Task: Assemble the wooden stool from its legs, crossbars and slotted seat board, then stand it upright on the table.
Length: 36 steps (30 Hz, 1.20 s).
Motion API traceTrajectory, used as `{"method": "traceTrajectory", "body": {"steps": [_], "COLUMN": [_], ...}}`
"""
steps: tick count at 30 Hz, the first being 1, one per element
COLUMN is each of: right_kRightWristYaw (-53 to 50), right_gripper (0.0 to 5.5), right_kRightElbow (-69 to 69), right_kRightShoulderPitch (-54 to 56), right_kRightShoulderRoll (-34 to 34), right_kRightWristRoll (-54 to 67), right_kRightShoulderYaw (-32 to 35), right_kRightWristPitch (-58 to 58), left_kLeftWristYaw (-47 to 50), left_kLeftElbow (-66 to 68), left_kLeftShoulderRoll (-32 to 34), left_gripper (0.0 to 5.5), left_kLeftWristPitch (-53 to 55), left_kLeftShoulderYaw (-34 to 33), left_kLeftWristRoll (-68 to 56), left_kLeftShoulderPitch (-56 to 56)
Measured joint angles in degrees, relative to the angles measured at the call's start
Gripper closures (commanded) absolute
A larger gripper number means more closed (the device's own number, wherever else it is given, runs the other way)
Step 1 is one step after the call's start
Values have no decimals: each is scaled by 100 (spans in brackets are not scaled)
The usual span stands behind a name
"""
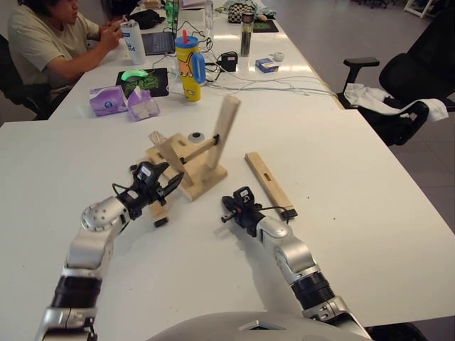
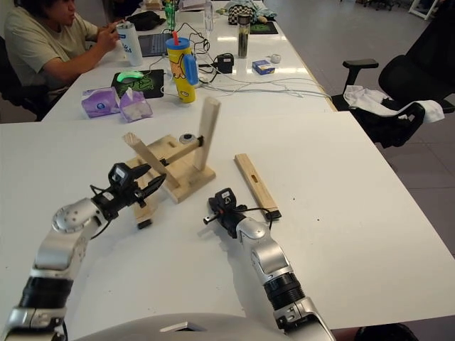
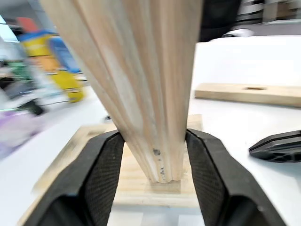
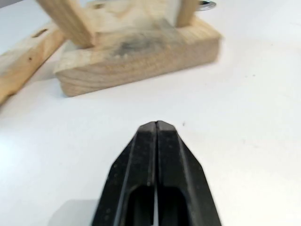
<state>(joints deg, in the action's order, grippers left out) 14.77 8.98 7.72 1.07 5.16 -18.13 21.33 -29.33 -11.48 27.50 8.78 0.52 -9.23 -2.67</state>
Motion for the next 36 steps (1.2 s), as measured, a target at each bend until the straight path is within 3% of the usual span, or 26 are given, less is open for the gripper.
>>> {"method": "traceTrajectory", "body": {"steps": [6, 16, 25, 31, 36], "right_kRightWristYaw": [-27, 408, 1362, 1216, 866], "right_gripper": [550, 550, 550, 550, 550], "right_kRightElbow": [-56, -341, -3126, -3533, -2565], "right_kRightShoulderPitch": [-85, -165, -1551, -1119, -827], "right_kRightShoulderRoll": [11, 347, 871, 762, 516], "right_kRightWristRoll": [7, 119, 1820, 2186, 1474], "right_kRightShoulderYaw": [205, 470, 1106, 1059, 463], "right_kRightWristPitch": [-3, 96, 740, 932, 746], "left_kLeftWristYaw": [-479, -1511, -3390, -4229, -4514], "left_kLeftElbow": [331, 964, 2061, 2240, 2231], "left_kLeftShoulderRoll": [76, 348, 782, 770, 679], "left_gripper": [340, 340, 340, 341, 258], "left_kLeftWristPitch": [-202, -645, -790, -410, -278], "left_kLeftShoulderYaw": [314, 277, 364, 580, 733], "left_kLeftWristRoll": [-19, -294, -723, -909, -991], "left_kLeftShoulderPitch": [404, 930, 2009, 2436, 2513]}}
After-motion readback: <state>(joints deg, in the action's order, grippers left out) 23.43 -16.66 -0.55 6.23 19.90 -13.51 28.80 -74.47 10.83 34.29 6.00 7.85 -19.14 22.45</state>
